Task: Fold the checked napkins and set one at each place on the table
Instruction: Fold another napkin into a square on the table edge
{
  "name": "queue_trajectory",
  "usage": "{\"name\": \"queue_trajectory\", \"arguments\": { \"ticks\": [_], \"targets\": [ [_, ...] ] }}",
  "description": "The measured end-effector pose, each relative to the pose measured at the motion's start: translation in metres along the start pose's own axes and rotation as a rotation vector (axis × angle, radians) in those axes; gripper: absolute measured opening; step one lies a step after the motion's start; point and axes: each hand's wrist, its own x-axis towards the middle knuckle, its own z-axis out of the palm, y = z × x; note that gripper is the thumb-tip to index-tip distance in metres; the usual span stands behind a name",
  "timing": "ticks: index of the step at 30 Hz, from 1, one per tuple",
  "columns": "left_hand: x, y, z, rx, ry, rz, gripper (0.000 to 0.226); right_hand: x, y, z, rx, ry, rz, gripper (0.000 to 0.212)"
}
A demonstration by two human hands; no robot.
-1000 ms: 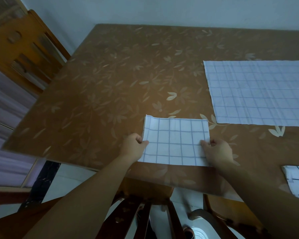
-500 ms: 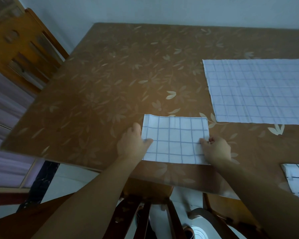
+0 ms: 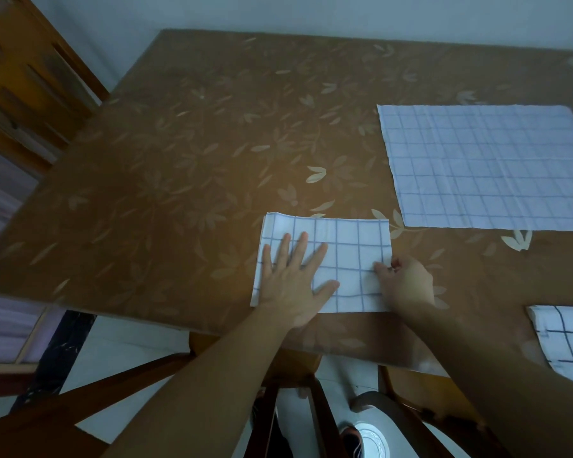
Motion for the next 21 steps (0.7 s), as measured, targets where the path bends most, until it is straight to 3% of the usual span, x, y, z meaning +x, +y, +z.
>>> {"name": "queue_trajectory", "arguments": {
  "ticks": [5,7,9,13,16,21],
  "targets": [
    [0.000,0.000,0.001,0.015,0.014,-0.007,0.075,-0.010,0.000,-0.013,0.060,0.040,-0.019,0.029],
    [0.000,0.001,0.001,0.004,0.023,-0.002,0.075,-0.019,0.006,-0.019,-0.055,0.199,-0.206,0.033],
    [0.000,0.001,0.002,-0.007,0.034,0.004,0.075,-0.028,0.010,-0.013,-0.217,0.302,-0.509,0.035],
    [0.000,0.002,0.002,0.074,0.009,0.010,0.072,-0.057,-0.010,0.034,-0.364,0.008,-0.815,0.054],
    [-0.001,0.002,0.003,0.156,0.023,0.018,0.071,-0.064,-0.024,0.063,-0.433,-0.144,-0.811,0.069],
    [0.000,0.003,0.004,0.144,0.005,-0.011,0.070,-0.052,-0.014,0.071,-0.416,-0.144,-0.736,0.074]
  ]
}}
